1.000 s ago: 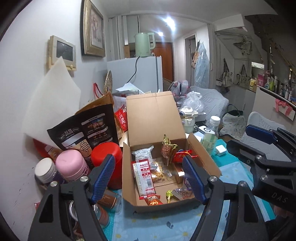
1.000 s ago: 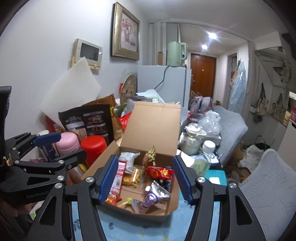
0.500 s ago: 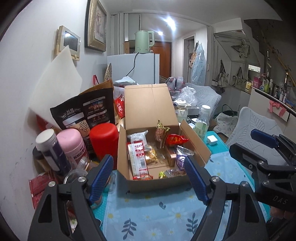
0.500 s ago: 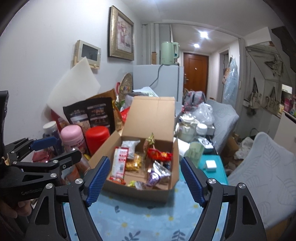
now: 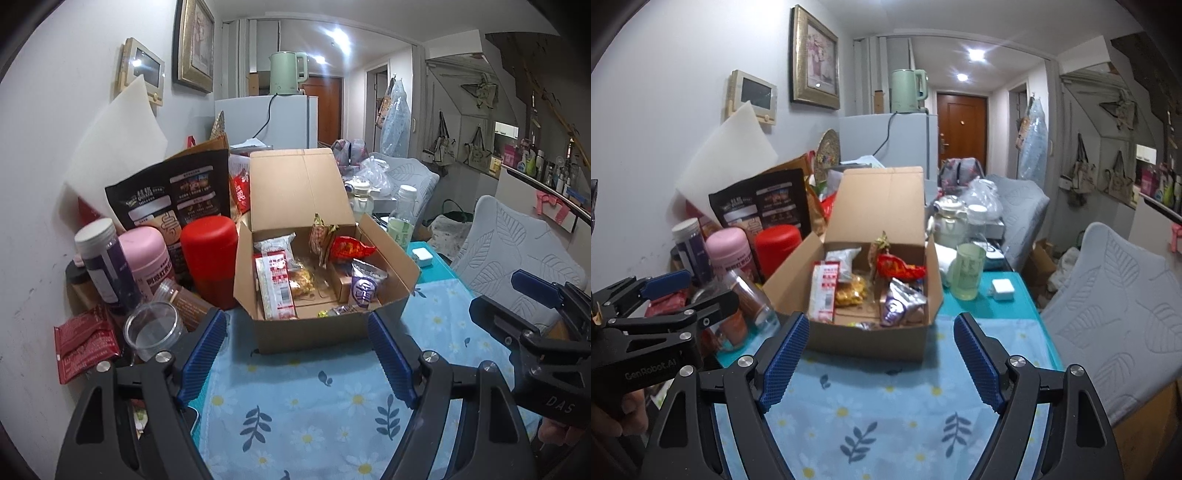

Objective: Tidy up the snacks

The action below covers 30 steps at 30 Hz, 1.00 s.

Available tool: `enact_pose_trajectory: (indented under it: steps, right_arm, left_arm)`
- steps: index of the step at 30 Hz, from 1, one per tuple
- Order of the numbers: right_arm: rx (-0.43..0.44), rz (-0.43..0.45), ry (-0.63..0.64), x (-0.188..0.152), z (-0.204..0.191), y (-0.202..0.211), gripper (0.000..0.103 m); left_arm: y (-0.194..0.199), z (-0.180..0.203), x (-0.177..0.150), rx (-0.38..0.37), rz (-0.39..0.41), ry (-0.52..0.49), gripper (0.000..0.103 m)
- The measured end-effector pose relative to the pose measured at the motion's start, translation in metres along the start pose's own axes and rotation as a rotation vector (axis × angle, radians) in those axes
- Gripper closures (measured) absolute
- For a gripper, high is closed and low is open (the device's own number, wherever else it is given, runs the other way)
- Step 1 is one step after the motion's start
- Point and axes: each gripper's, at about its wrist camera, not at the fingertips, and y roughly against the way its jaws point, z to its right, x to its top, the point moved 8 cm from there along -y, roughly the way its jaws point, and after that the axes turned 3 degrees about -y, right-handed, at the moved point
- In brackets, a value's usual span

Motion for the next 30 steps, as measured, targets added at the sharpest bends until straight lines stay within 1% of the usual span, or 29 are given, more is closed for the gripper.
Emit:
enact_pose_trajectory:
  steps: [7, 16, 24, 30]
  right_arm:
    - [-0.007, -0.006, 0.012, -0.007, 0.000, 0.003, 0.022]
    - [-0.020, 0.003, 0.025, -0.007, 0.001, 0.006, 0.022]
    - [-0.023, 0.005, 0.036, -0.007, 0.004, 0.008, 0.022]
    - [-0.031, 0.003, 0.020, -0.008, 0.013, 0.009, 0.022]
  left_arm:
    - [0.000, 0.007, -0.007, -0.024, -0.004, -0.008, 0.024]
    - [0.002, 0.011, -0.003, -0.043, 0.013, -0.027, 0.024]
    - [0.003, 0.015, 0.001, -0.042, 0.015, -0.040, 0.024]
    - [-0.002, 0.015, 0.004, -0.052, 0.017, -0.023, 0.024]
